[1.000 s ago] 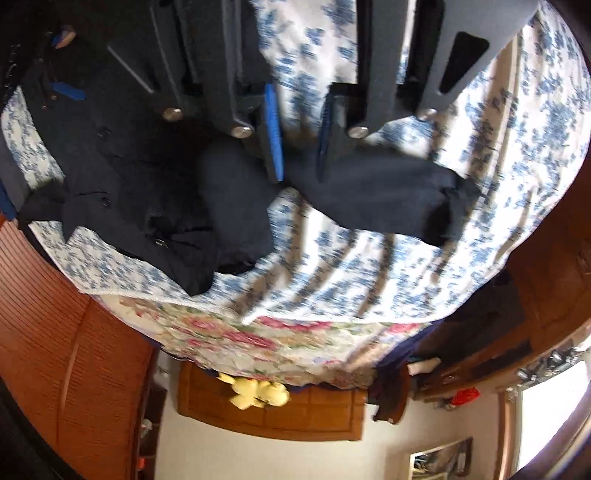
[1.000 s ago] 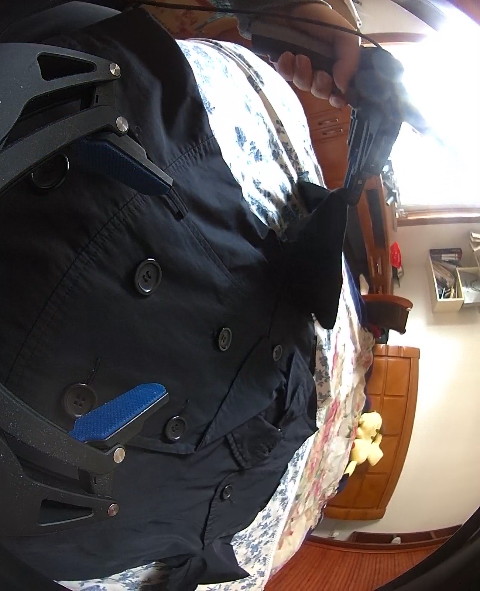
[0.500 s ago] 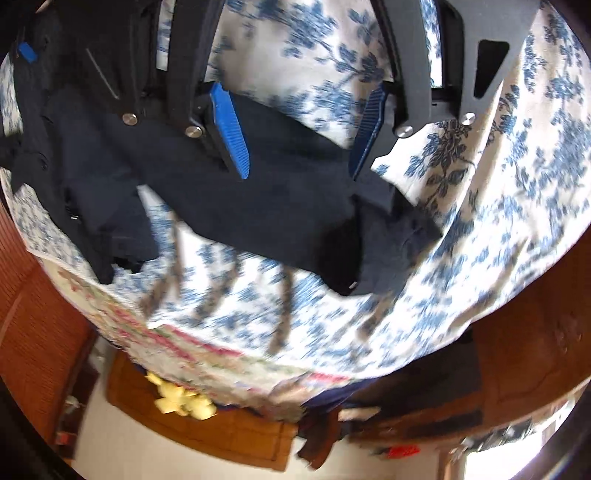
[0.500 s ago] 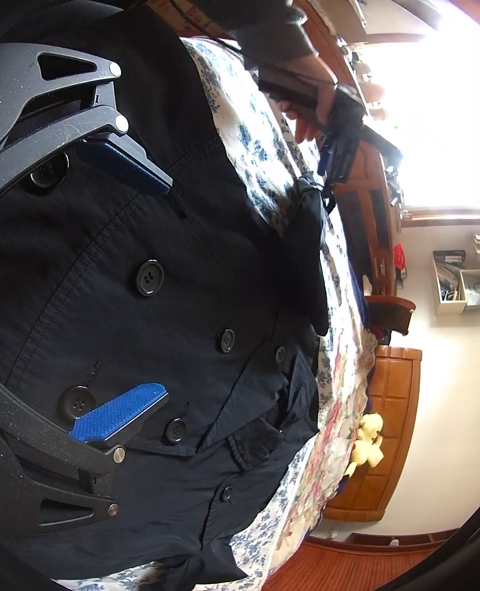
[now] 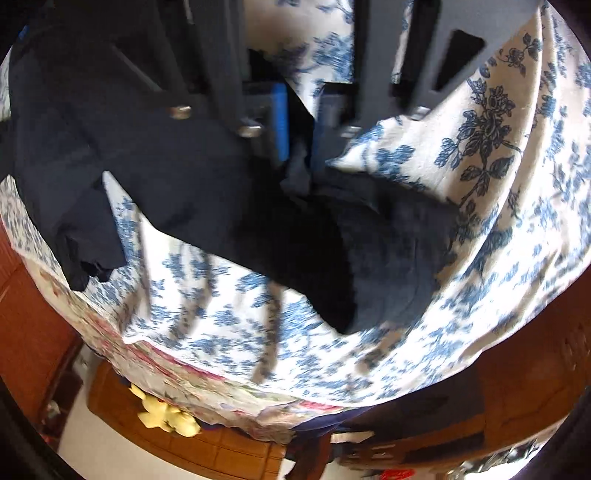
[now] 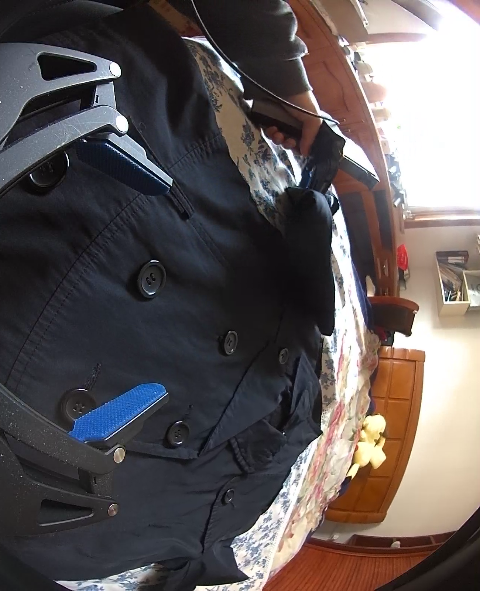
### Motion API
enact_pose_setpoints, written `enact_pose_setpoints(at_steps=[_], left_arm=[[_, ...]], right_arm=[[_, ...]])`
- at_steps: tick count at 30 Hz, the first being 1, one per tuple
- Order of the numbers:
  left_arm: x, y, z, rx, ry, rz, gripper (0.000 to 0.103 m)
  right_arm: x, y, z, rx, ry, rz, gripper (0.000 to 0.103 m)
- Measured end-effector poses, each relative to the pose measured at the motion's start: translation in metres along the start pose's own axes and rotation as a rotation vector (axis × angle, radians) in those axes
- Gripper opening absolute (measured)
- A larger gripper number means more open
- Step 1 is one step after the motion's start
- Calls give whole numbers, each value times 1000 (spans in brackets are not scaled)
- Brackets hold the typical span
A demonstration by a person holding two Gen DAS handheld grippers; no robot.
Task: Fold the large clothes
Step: 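Lift the sleeve with the left tool and fold it across the coat front, then lay the sleeve on the coat and open the left tool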
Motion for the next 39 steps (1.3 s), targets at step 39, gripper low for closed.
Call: enact_pose_setpoints(at_steps=[39], left_arm=[[257,240,204,247,-524,254,25]], right_arm=[[118,118,14,156,-157,156,103]])
Point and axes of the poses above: each gripper's, at about its wrist camera, not at the fingertips, and y roughly against the way its jaws point, x to its right, z to its underside, the point moved 7 cm from there along -y, roughly the way its jaws point, and after that the axes turned 6 degrees about -x, right-handed, at the moved point
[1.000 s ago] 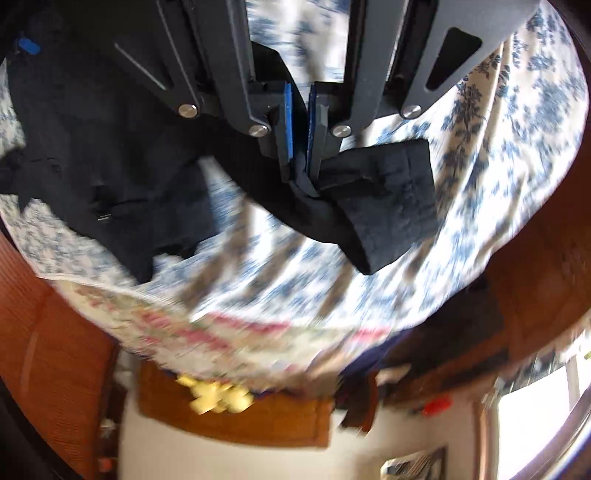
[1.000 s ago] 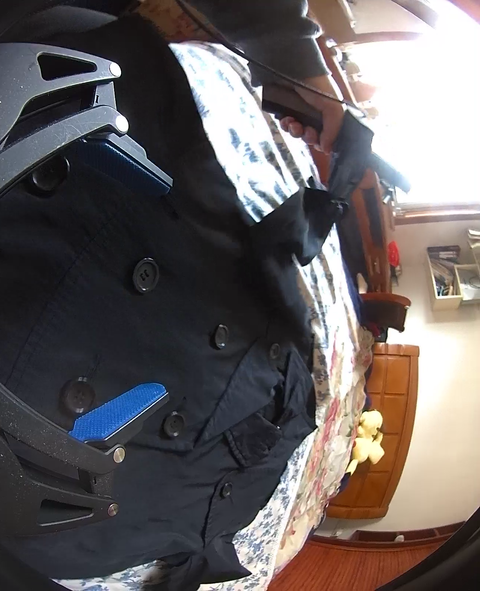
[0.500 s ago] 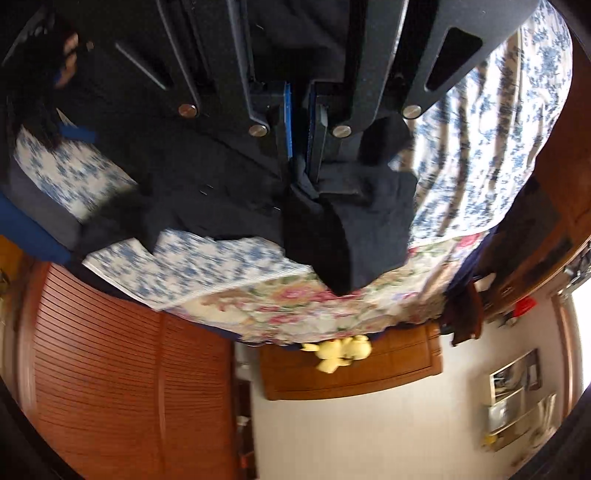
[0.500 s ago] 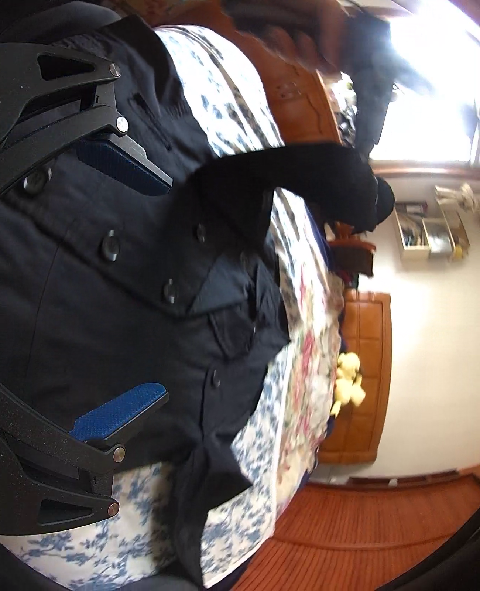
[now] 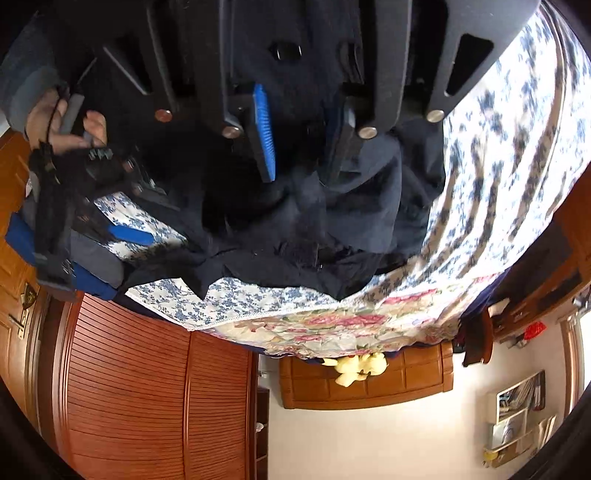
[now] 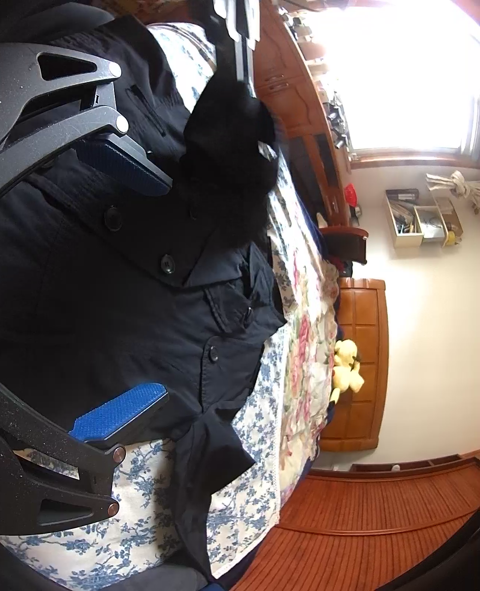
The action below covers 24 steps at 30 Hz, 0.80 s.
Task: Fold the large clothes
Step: 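Lay the sleeve on the coat and open the left tool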
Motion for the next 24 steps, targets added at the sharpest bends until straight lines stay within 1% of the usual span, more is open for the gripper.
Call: enact_pose_setpoints(at_steps=[4,6,9,11,13,17,22,24], left_arm=[[-8,9,17,8,53,5,32],[-14,13,24,10,70,-9,33],[-25,17,36,6,85,-49,34],[-33,19,41,9,88,-88,34],[-41,23,47,17,98,-111,34],[-53,26,60,7,117,-127,34],[-60,29,71,0,127,-147,34],[-63,29,75,-4,138,-149,34]], right_arm=[[-5,-6,-1,-11,-2,-15,103],[-8,-7,-3,-11,-3,-24,103],[-18,-11,-4,-17,5,-45,102],[-27,-16,-4,-31,17,-64,101],[-35,-22,-1,-49,29,-80,100],[-41,-37,4,-83,31,-86,99],[-37,-52,8,-124,-7,-99,98],[-33,-61,12,-155,-24,-101,98]])
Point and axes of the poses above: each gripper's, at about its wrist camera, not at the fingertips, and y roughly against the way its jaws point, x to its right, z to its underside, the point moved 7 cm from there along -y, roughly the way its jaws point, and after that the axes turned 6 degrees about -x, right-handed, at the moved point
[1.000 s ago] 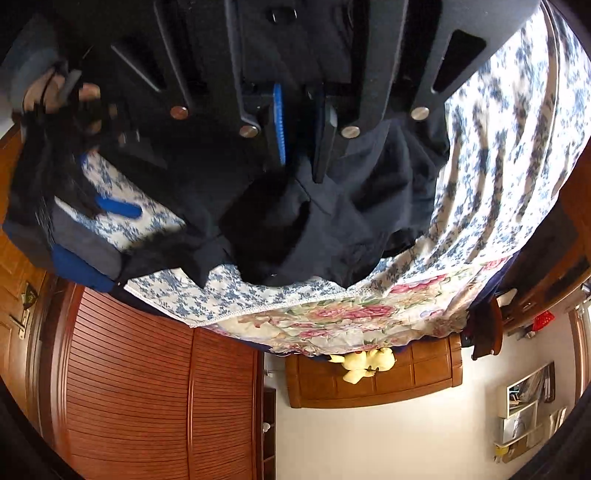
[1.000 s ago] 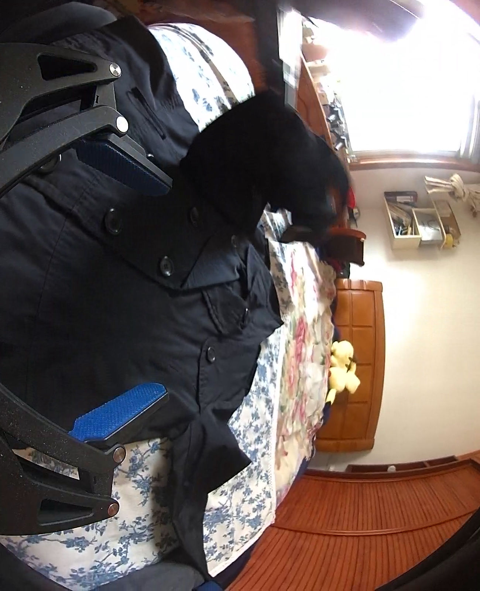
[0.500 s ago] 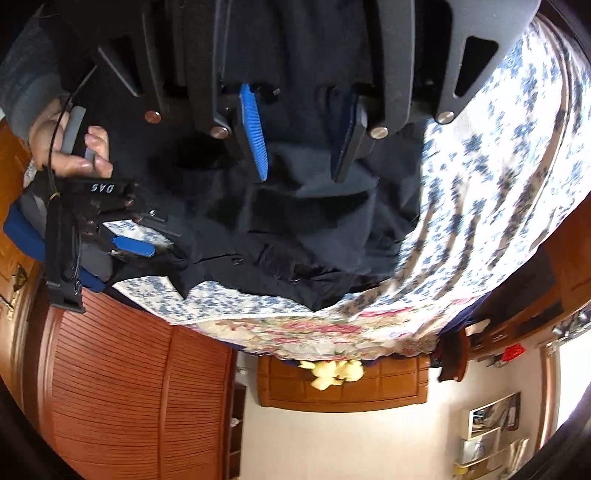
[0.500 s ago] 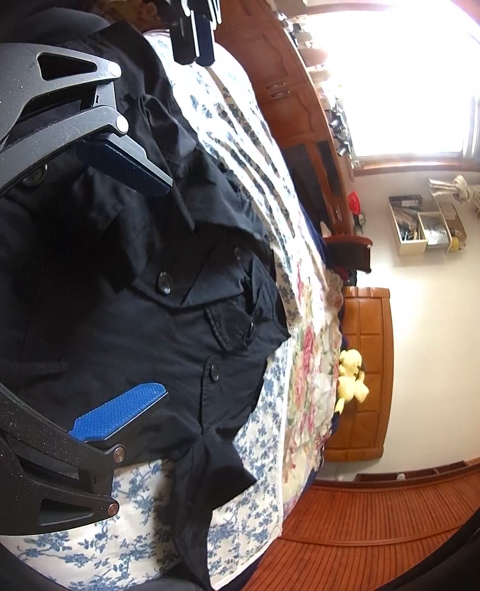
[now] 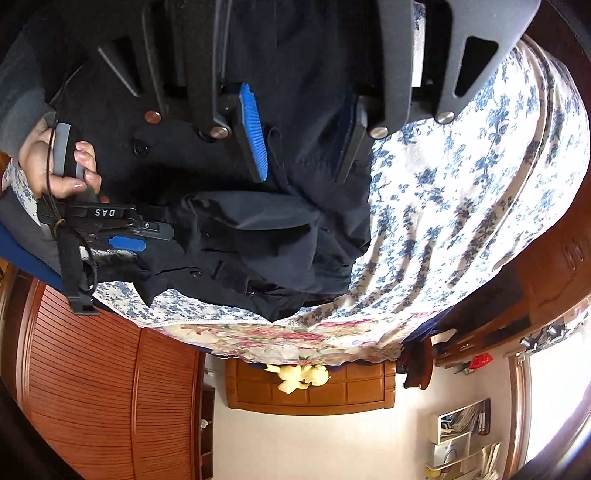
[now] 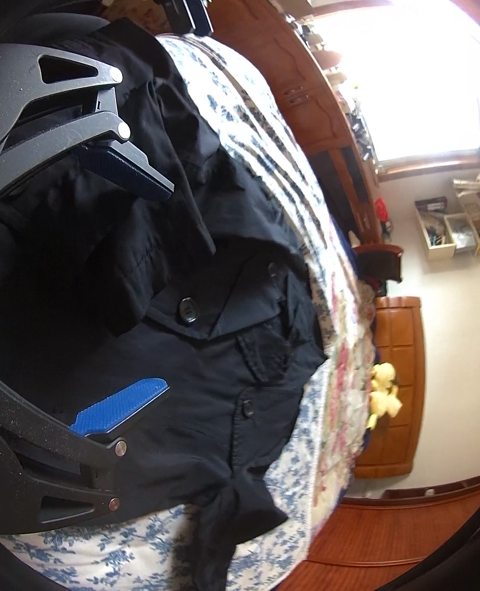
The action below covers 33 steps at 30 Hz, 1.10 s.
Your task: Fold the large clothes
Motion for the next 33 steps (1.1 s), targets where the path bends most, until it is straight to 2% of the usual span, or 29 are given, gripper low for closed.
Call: enact_pose_setpoints(at_steps=[8,11,13,14,15,16,19,22,28,30,33], left_arm=[[-1,-2,9,-10,17,9,34],[0,0,10,-13,8,8,34],[0,1,10,-12,5,6,34],[0,2,10,-11,5,5,34],[0,3,11,-11,7,4,34],[0,4,10,-10,8,3,34],[2,5,10,-6,8,1,34],[4,5,7,0,5,-2,34],[15,2,4,15,-3,12,34],[17,0,3,22,2,19,34],[19,-4,1,26,4,15,34]], right_arm=[[2,-26,14,-115,-37,-74,97],[-3,-26,18,-139,-39,-134,83],[-9,-25,21,-151,-30,-172,58],[-12,-24,22,-153,-19,-180,49],[-16,-23,22,-151,-5,-183,28],[-18,-21,21,-145,10,-183,17],[-23,-6,16,-79,44,-177,8],[-18,23,3,71,54,-109,6],[9,98,-16,347,85,119,6],[11,115,-14,383,106,158,6],[13,126,-7,378,136,187,6]])
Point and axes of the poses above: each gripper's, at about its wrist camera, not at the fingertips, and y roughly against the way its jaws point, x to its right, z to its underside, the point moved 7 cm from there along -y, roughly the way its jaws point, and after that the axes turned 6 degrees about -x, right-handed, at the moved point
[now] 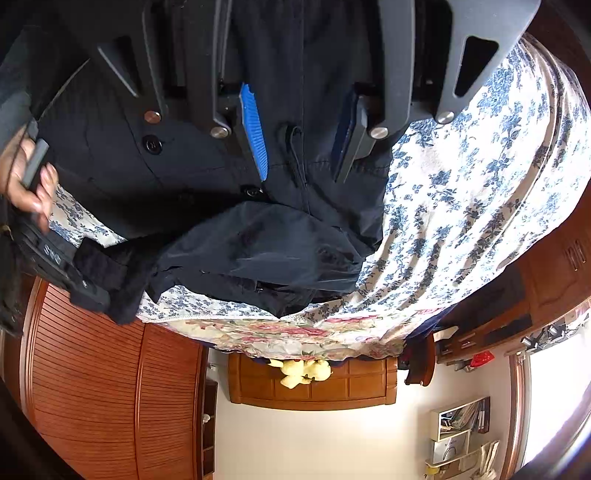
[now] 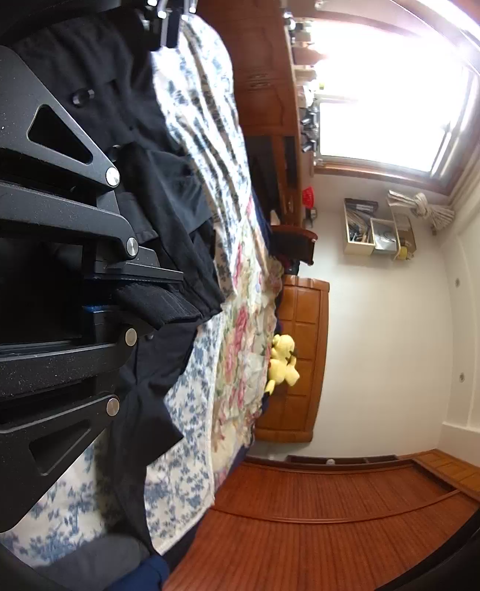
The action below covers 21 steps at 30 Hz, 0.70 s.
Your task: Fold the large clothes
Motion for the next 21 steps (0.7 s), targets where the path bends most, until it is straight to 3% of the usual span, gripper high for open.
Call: enact_pose_setpoints(at_steps=[6,11,14,19,21], left_arm=[[8,-4,0,-5,8,51,34],[13,0,1,15,-8,55,34],[13,0,3,15,-7,60,34],[12,0,10,11,-4,66,34],[12,0,12,9,-6,63,34]], right_arm=[[-2,1,40,-145,-5,-13,7],[-3,2,69,-263,-49,-45,18],[-6,13,76,-285,-63,-73,23],[-11,33,81,-304,-43,-67,44],[-10,42,76,-297,-35,-63,47]])
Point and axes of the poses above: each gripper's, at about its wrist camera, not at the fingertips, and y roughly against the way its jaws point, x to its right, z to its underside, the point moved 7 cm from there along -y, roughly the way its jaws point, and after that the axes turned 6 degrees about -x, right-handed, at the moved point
